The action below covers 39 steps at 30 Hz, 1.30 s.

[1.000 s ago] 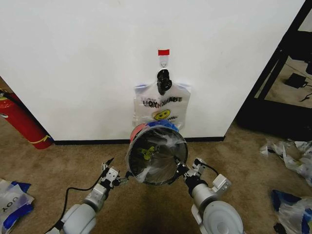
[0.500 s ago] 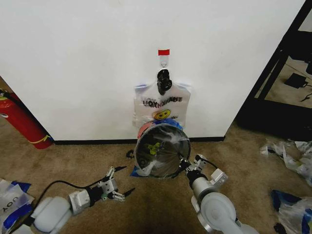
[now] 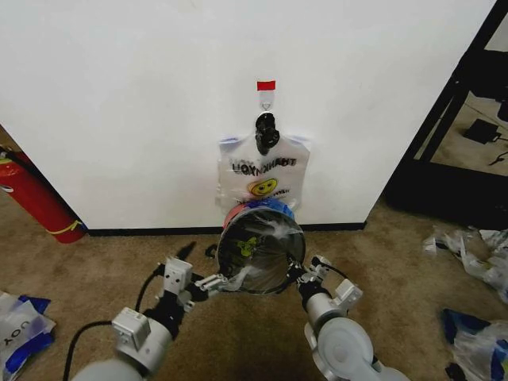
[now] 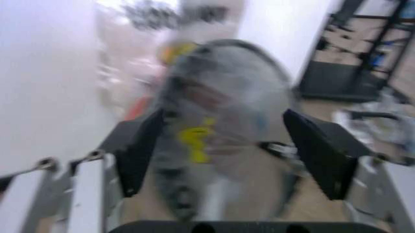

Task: Pick up the garbage bag from the wall and place it over the trash bin.

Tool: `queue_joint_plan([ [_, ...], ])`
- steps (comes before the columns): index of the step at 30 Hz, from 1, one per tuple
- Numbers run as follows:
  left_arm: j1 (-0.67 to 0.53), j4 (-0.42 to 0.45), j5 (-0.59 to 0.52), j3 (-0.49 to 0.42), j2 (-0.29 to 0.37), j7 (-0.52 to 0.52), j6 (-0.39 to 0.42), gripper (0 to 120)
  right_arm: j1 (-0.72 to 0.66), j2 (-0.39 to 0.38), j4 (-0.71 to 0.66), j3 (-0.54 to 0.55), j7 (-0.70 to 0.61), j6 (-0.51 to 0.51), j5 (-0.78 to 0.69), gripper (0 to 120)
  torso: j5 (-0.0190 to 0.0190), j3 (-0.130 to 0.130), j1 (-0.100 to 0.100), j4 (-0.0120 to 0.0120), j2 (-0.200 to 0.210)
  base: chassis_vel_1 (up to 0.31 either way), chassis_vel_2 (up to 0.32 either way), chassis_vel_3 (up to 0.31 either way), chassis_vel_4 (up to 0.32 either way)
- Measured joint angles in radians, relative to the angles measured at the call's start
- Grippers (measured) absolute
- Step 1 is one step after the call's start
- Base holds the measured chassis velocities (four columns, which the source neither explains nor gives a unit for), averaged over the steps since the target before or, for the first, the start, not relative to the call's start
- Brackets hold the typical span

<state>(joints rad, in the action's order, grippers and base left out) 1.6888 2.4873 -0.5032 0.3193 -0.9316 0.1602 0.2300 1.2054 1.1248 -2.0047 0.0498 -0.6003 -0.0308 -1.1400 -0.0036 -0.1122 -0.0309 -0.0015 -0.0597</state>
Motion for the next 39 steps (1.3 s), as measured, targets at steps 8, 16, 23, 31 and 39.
queue_joint_plan([
  [8,-0.102,-0.080,-0.030,-0.139,0.050,0.000,0.062,39,-0.064,0.026,0.030,0.068,-0.083,0.049,0.033,0,-0.0002,0.000,0.000,0.0001,0.000,0.000,0.000,0.000,0.000],
  [16,-0.308,-0.196,-0.079,-0.296,0.046,0.232,0.182,11,-0.128,0.031,0.034,0.174,-0.128,0.065,0.056,0,0.0001,0.000,0.000,0.0000,0.000,0.000,0.000,0.000,0.000],
  [23,-0.370,-0.253,-0.086,-0.352,-0.012,0.385,0.244,0,-0.136,0.042,0.048,0.218,-0.153,0.064,0.104,0,-0.0001,0.000,0.000,-0.0001,0.000,0.000,0.000,0.000,0.000],
  [31,-0.407,-0.318,0.004,-0.362,-0.018,0.394,0.250,0,-0.144,0.065,0.054,0.249,-0.156,0.061,0.130,0,0.0000,0.000,0.000,0.0000,0.000,0.000,0.000,0.000,0.000],
  [39,-0.496,-0.413,0.020,-0.402,-0.038,0.450,0.302,0,-0.145,0.069,0.072,0.265,-0.127,0.059,0.222,0,0.0000,0.000,0.000,-0.0001,0.000,0.000,0.000,0.000,0.000],
])
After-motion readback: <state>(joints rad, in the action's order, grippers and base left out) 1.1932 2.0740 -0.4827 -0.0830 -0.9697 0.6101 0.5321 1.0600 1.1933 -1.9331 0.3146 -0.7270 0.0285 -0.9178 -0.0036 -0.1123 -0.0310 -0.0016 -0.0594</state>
